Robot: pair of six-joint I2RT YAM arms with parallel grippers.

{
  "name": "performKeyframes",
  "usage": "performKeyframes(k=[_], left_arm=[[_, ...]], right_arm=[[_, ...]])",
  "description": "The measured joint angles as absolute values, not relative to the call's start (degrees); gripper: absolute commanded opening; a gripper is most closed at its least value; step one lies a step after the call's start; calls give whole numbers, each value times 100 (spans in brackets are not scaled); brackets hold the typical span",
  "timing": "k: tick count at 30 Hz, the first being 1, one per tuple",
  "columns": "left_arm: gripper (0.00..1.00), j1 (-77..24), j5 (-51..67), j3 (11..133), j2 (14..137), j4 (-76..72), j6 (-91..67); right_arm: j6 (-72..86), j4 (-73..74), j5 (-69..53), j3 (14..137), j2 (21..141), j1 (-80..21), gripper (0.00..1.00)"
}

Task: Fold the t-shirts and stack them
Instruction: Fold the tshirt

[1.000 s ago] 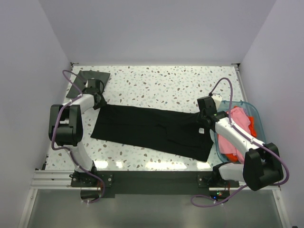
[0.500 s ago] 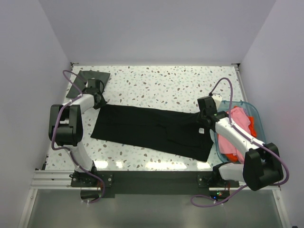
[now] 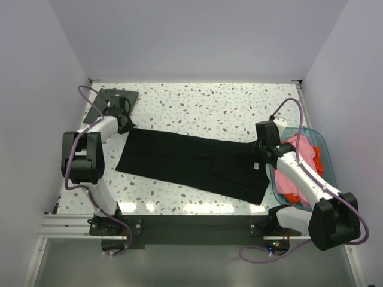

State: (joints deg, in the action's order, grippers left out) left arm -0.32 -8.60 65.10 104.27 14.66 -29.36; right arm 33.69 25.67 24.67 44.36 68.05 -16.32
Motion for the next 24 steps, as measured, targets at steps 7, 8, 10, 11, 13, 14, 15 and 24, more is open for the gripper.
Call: performKeyframes(k=[7, 8, 10, 11, 13, 14, 15, 24], left_arm=[[0, 110, -589, 6657, 10427, 1466, -3041], [0, 139, -545, 6657, 10427, 1468, -3063], [0, 191, -445, 6683, 10433, 1490, -3092], [0, 213, -403, 6718, 10444, 1505, -3094], [0, 244, -316, 6818, 10512, 1511, -3096], [0, 257, -270, 6890, 10573, 1514, -3096], [0, 263, -244, 6943, 10624, 1511, -3094], [42, 274, 104, 7476, 11187, 1500, -3076]], right_arm=[[3334, 2591, 2460, 4283, 6735, -1599, 0], [3334, 2598, 2458, 4252, 6735, -1599, 0], [3332, 2600, 2456, 4198, 6735, -1599, 0], [3332, 2596, 2456, 4174, 6737, -1599, 0], [3332, 2587, 2456, 4147, 6764, -1597, 0], [3330, 2578, 2458, 4145, 6794, -1594, 0], [3332, 2565, 2458, 4145, 6840, -1590, 0], [3306, 2543, 2477, 4329, 7487, -1492, 16]])
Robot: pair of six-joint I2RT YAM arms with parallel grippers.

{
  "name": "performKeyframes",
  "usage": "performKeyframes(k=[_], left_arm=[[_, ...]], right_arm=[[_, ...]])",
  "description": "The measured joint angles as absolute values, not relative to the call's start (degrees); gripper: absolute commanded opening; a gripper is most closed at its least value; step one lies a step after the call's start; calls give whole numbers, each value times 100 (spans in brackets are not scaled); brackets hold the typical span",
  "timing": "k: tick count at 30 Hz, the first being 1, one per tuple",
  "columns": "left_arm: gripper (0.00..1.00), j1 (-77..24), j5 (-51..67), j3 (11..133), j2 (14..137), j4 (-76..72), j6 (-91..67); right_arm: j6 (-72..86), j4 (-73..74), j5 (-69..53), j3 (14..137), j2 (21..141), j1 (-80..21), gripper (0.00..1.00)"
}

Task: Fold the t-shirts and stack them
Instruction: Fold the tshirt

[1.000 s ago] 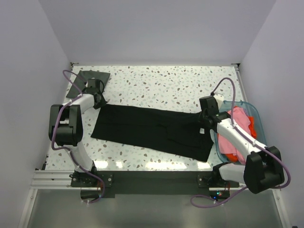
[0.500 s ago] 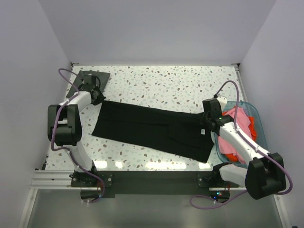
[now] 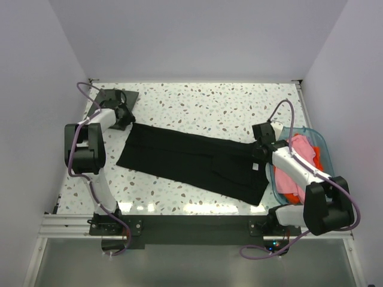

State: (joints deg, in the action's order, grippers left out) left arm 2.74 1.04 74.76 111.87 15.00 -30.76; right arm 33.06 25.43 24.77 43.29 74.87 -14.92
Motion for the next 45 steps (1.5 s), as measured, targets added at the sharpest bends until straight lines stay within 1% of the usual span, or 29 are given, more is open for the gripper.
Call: performKeyframes(k=[1, 2, 3, 5, 7, 10, 12, 15, 16, 17, 20, 23, 28, 30, 33, 38, 40, 43, 44, 45], left_arm=[[48, 285, 128, 7518, 11218, 1483, -3079], [55, 296, 139, 7540, 11229, 1474, -3063], [58, 309, 141, 7553, 11229, 1466, -3063], [61, 327, 130, 7579, 11225, 1457, -3085], [62, 333, 80, 7579, 11190, 1481, -3089], [61, 285, -301, 7544, 10943, 1612, -3109], [58, 191, -685, 7485, 10621, 1754, -3173], [49, -198, -1339, 7273, 9963, 1833, -3293], [45, -412, -1525, 7199, 9776, 1846, -3350], [35, -666, -1688, 7111, 9623, 1828, -3409], [28, -1334, -1890, 6766, 9443, 1752, -3579], [25, -1796, -1997, 6219, 9544, 1723, -3710], [24, -2187, -2281, 5461, 9867, 1743, -4029], [24, -2340, -2471, 5371, 9808, 1710, -4252], [24, -2488, -2687, 5083, 9612, 1625, -4615], [25, -2556, -2685, 4344, 8921, 1581, -5207], [25, -2661, -2628, 4088, 8641, 1614, -5441], [28, -3068, -2460, 3824, 8322, 1671, -5817], [29, -3245, -2373, 3745, 8237, 1658, -5957], [30, -3435, -2265, 3675, 8154, 1616, -6090]], right_arm=[[3299, 2543, 2488, 4342, 7505, -1487, 25], [3295, 2547, 2499, 4344, 7513, -1485, 33], [3264, 2569, 2506, 4348, 7516, -1481, 49], [3245, 2604, 2495, 4375, 7531, -1461, 59], [3212, 2637, 2488, 4431, 7529, -1468, 66], [3190, 2777, 2488, 4567, 7439, -1468, 66], [3199, 2884, 2493, 4644, 7277, -1503, 66], [3275, 2961, 2602, 4711, 7050, -1772, 66], [3312, 2965, 2604, 4720, 7032, -1890, 66], [3354, 2967, 2615, 4737, 7046, -2051, 65], [3518, 2941, 2582, 4768, 7297, -2491, 64], [3675, 2823, 2440, 4766, 7728, -2668, 63], [3830, 2648, 2272, 4794, 8626, -2659, 63], [3844, 2630, 2237, 4899, 8952, -2661, 63], [3804, 2685, 2233, 5398, 9456, -2659, 63], [3564, 2650, 2150, 6659, 10560, -2624, 63], [3365, 2746, 2104, 7402, 11104, -2613, 63], [2980, 2867, 2018, 8691, 11983, -2602, 68], [2827, 2882, 1977, 9146, 12302, -2602, 73], [2650, 2899, 1942, 9581, 12589, -2602, 75]])
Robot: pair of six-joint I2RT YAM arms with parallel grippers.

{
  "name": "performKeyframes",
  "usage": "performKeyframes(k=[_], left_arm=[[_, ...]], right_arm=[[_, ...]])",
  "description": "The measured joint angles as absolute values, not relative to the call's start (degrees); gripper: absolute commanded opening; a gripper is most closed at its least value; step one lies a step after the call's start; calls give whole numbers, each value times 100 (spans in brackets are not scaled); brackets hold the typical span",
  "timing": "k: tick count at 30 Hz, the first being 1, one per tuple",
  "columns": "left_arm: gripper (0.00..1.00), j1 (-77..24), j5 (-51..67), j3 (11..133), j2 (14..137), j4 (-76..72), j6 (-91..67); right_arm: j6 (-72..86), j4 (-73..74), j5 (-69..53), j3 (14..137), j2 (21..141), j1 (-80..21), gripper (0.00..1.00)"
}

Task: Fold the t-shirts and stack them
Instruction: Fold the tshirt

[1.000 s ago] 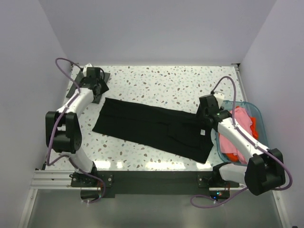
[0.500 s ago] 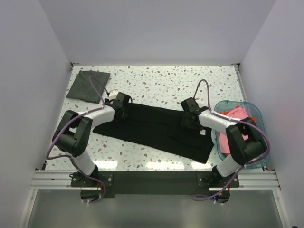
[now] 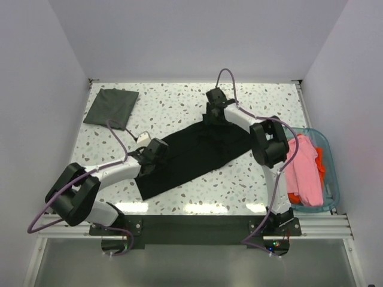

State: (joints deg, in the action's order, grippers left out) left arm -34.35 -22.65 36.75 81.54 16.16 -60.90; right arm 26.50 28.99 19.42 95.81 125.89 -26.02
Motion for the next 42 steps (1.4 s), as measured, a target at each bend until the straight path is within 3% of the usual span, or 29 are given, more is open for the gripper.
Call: performKeyframes(k=[7, 13, 16, 21, 27, 32, 36, 42], left_arm=[[50, -4611, -1144, 3776, 8169, 1310, -6549], [45, -4615, -1319, 4873, 8195, 1728, -5854], [35, -4497, -1752, 5426, 8230, 1835, -5271], [29, -4257, -2499, 6023, 9094, 1920, -4429], [26, -4224, -2593, 5999, 10029, 2255, -3916], [25, -4401, -2563, 5618, 9944, 2182, -3885], [24, -4512, -2408, 5247, 9651, 2036, -3968], [23, -4888, -2078, 4724, 9181, 1822, -4307]], right_arm=[[1702, 3304, 1669, 11981, 13990, -2602, 91], [1538, 3682, 1981, 11955, 13716, -2609, 94], [1649, 3699, 2193, 11421, 13100, -2578, 91], [2152, 3607, 2259, 10436, 12064, -2403, 74], [2648, 3555, 2185, 9981, 12189, -2123, 54], [2792, 3522, 2029, 9998, 12783, -1946, 54], [2696, 3671, 1981, 10698, 13200, -1848, 52], [2351, 3642, 1990, 11585, 13756, -1758, 59]])
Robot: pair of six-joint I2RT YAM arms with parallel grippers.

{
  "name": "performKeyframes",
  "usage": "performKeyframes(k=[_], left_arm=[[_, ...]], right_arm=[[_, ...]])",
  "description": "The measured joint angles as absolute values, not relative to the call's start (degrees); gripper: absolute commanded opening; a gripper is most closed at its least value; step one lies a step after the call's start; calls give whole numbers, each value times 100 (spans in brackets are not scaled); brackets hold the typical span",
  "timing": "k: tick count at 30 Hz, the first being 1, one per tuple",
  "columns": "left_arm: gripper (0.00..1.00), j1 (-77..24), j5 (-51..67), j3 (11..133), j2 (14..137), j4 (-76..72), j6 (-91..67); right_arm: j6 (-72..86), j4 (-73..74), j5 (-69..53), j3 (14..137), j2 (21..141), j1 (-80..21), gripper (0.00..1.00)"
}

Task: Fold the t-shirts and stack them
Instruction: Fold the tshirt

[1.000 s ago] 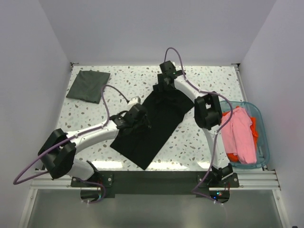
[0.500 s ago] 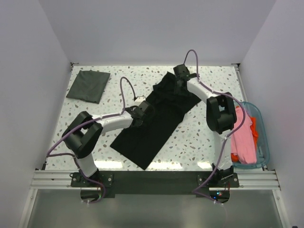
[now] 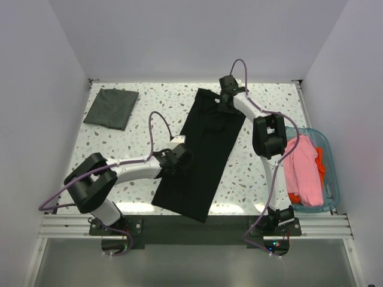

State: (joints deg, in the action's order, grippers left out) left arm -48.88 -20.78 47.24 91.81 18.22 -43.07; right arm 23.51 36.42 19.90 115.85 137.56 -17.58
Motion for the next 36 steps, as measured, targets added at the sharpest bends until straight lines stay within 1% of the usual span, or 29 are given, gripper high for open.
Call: performKeyframes(k=[1, 2, 5, 8, 9, 11, 13, 17, 22, 25, 26, 30, 36], left_arm=[[24, -4995, -2010, 4659, 9126, 1765, -4421], [24, -5103, -1925, 4615, 9080, 1717, -4528], [26, -5310, -1634, 4536, 9002, 1597, -4792], [32, -5365, -1367, 4508, 8925, 1608, -4967], [33, -5365, -1313, 4508, 8910, 1634, -5009], [36, -5367, -1212, 4508, 8882, 1699, -5039], [39, -5367, -1162, 4521, 8840, 1796, -5033], [40, -5365, -1138, 4724, 8774, 2078, -4982], [40, -5129, -1120, 5039, 8552, 2189, -4845], [40, -4849, -1098, 5068, 8368, 2191, -4731], [40, -4766, -1085, 5070, 8342, 2189, -4696], [40, -4587, -1048, 5070, 8333, 2202, -4563], [40, -4580, -915, 5070, 8333, 2196, -4453]], right_arm=[[2272, 3642, 1977, 11705, 13830, -1747, 60], [2191, 3645, 1935, 11824, 13900, -1741, 63], [1990, 3708, 1811, 12241, 14125, -1732, 66], [1883, 3809, 1809, 12637, 14331, -1728, 72], [1852, 3879, 1820, 12726, 14365, -1723, 77], [1815, 3946, 1852, 12761, 14370, -1715, 80], [1800, 3903, 1855, 12589, 14261, -1699, 80], [1817, 3940, 1859, 11979, 13771, -1680, 78], [1964, 3876, 1844, 11555, 13013, -1680, 74], [2093, 3782, 1822, 11539, 12733, -1678, 64], [2130, 3750, 1811, 11559, 12709, -1675, 59], [2250, 3621, 1678, 11675, 12919, -1669, 54], [2303, 3380, 1570, 11926, 13727, -1669, 53]])
